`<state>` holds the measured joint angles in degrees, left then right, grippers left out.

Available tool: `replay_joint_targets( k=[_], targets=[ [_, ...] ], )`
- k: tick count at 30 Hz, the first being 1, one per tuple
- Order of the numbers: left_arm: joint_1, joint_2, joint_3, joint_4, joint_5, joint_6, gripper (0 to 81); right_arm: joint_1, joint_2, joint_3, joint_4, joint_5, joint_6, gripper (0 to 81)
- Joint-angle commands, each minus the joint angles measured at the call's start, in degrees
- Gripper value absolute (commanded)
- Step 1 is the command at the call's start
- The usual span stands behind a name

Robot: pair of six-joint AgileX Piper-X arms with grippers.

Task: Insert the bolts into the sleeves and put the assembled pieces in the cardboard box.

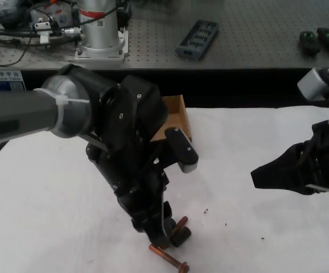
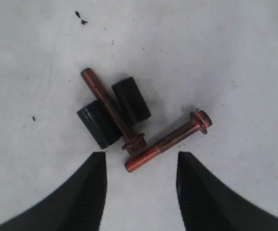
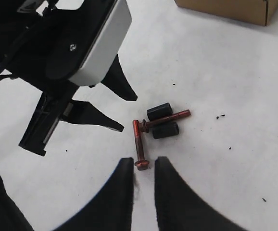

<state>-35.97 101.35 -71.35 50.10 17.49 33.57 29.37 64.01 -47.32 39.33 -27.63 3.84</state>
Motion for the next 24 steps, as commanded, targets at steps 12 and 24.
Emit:
replay_joint_targets(
  k=[12,24],
  targets=[
    [-0.19,0.24,-0.12,-7.77,-5.57,-5.27,29.8,0.12,-0.49,-0.59,2.82,0.12,-0.95,13.2],
    [-0.19,4.15,-0.12,-7.79,-8.25,-15.32,29.8,0.12,-0.49,-0.59,2.87,0.12,-0.95,13.2]
  ],
)
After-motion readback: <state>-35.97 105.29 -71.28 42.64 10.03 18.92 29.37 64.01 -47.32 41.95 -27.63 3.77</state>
